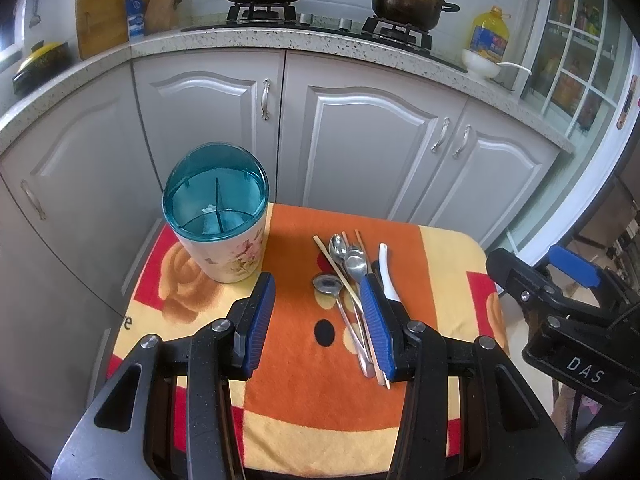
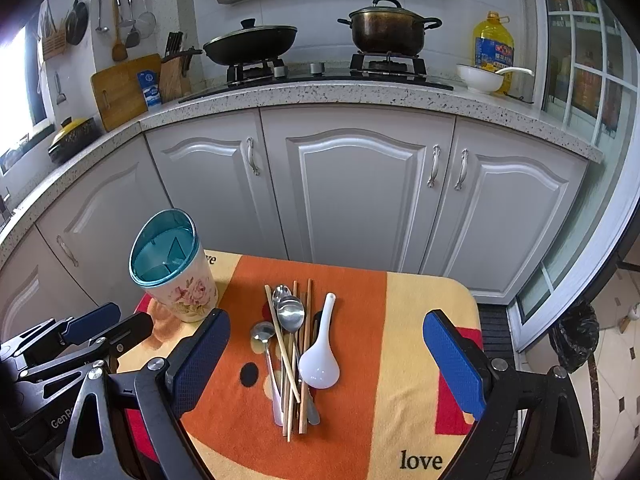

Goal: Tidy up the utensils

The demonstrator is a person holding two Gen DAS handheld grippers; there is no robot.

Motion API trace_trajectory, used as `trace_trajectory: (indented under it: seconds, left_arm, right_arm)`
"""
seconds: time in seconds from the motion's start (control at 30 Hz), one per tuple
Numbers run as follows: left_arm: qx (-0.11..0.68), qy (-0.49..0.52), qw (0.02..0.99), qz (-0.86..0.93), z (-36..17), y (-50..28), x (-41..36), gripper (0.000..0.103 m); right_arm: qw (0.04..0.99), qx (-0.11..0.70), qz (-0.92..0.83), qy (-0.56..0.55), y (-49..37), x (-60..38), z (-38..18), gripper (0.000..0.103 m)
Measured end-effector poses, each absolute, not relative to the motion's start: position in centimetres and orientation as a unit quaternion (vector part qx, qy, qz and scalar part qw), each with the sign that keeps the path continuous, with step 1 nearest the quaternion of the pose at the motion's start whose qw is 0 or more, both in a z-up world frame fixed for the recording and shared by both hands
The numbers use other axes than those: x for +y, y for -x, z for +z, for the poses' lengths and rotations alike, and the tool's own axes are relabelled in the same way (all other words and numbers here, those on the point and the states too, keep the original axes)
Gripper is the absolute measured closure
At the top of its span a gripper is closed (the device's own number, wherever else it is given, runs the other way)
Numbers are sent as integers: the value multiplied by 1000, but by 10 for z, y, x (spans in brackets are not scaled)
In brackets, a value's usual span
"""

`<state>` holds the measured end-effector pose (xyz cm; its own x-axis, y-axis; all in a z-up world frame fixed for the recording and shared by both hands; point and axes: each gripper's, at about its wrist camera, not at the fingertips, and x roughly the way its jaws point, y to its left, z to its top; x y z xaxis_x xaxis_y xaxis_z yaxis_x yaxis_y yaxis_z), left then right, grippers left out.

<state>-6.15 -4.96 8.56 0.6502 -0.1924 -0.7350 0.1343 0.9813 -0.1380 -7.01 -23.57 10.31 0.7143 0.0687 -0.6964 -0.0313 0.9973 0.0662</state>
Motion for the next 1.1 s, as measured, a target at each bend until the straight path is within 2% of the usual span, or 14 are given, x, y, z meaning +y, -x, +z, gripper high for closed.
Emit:
trace_trajectory:
  seconds: [1.1]
  left_arm:
    - [421,32,902,-95,76,57,-54,59]
  right_arm:
    - [917,397,32,-15,64,-234,90,6]
